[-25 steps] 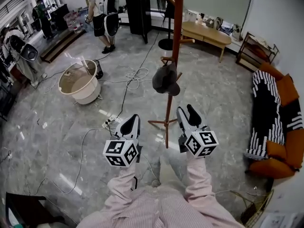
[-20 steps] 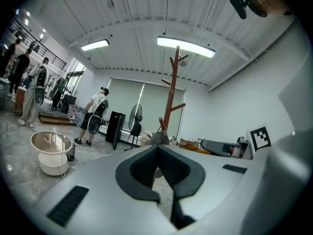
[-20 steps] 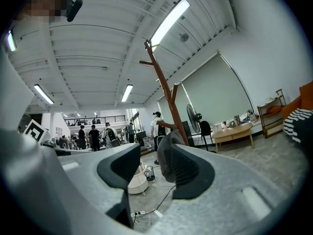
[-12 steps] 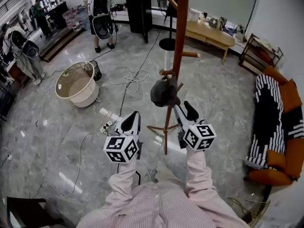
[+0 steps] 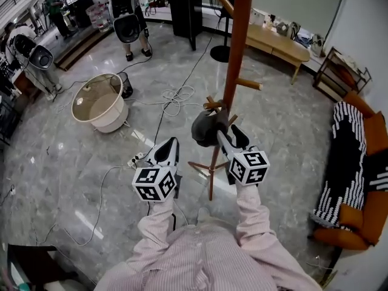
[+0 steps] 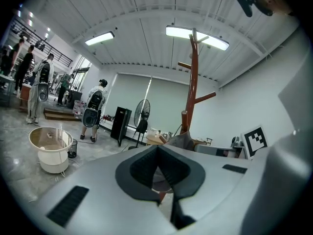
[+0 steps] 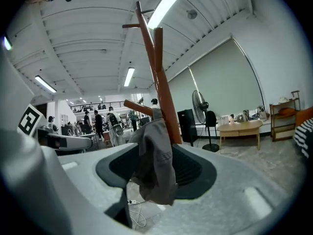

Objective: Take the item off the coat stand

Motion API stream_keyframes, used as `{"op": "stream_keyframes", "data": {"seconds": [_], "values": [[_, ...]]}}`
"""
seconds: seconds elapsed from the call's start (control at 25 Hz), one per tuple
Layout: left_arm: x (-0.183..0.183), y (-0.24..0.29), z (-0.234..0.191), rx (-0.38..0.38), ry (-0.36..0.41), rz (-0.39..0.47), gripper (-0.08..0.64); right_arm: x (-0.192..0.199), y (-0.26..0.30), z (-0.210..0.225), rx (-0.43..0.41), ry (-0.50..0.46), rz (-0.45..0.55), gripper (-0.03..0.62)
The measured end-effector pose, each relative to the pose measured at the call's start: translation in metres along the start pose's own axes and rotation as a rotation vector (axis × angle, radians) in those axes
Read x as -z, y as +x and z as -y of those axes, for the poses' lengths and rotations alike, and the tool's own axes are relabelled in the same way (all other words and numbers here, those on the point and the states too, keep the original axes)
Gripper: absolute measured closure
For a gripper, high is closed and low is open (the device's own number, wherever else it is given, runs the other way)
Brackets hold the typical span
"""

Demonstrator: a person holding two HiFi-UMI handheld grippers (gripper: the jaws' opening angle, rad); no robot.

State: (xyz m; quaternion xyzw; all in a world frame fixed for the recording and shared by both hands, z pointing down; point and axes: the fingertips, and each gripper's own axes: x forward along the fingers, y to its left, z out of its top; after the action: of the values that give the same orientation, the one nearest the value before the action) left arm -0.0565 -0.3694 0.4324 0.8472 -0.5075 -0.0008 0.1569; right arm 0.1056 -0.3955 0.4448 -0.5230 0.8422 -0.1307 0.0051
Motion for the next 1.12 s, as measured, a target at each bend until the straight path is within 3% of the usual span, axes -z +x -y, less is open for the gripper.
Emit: {"op": "stream_keyframes", "data": {"seconds": [0.6,0.88,1.12], "values": [[0.014,0.028,-0.013,0.000,-0.023,-0.051,0.558,0.021,0.036,0.003,0.028,-0.067,-0.102,0.376],[0.014,0.031,-0.019,0.010,-0.026,-0.072,0.558,0.020,0.031,0.009,0.082,-0.117,-0.104,0.541],[0.009,0.033,-0.024,0.028,-0.019,-0.074,0.558,0.013,0.030,0.005,0.075,-0.096,-0.074,0.555]]}}
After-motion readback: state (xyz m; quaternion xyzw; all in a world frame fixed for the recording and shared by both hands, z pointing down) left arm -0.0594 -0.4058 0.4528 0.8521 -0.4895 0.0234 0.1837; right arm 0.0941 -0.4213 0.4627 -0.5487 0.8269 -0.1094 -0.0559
